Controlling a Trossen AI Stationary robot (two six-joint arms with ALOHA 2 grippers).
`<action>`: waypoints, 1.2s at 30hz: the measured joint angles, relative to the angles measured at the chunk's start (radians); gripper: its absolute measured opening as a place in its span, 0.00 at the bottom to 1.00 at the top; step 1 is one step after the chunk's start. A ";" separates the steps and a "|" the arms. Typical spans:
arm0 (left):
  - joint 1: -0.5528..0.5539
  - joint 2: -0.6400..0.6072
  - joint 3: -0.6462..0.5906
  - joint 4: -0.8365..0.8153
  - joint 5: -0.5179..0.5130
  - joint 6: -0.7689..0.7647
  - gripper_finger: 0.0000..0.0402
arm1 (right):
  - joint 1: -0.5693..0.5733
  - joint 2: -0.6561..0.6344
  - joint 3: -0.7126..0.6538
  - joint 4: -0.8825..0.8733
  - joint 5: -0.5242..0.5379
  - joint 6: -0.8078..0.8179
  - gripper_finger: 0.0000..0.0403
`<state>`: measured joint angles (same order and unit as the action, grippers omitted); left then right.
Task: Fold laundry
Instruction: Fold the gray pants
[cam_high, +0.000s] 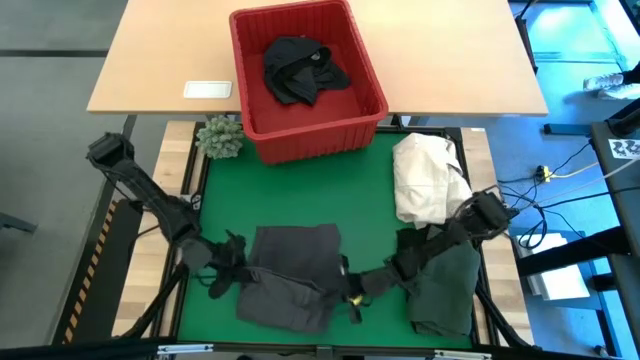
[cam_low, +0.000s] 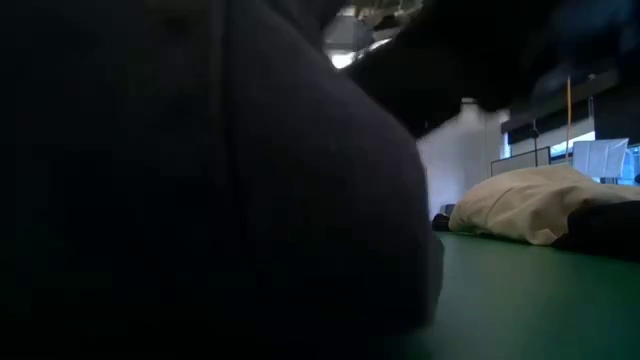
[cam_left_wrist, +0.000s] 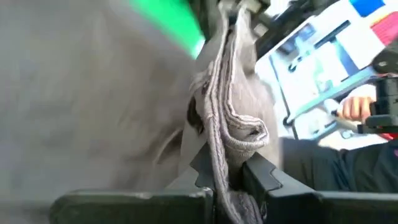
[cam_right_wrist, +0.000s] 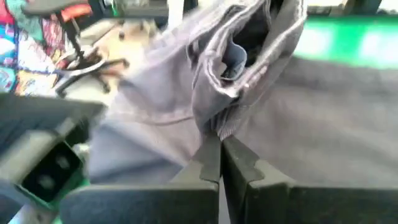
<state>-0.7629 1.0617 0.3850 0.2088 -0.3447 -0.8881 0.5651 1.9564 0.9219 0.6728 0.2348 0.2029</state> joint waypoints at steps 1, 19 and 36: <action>-0.015 -0.001 0.022 0.000 -0.038 0.036 0.06 | 0.014 -0.013 0.005 0.005 0.035 -0.021 0.00; 0.105 -0.002 0.172 -0.388 -0.574 0.202 0.06 | -0.101 -0.175 0.060 -0.513 0.702 -0.069 0.00; 0.476 0.012 -0.057 -0.413 -0.284 0.115 0.06 | -0.390 0.040 0.063 -0.467 0.354 0.043 0.00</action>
<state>-0.2872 1.0733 0.3278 -0.2043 -0.6291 -0.7730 0.1755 1.9967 0.9845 0.2055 0.5891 0.2457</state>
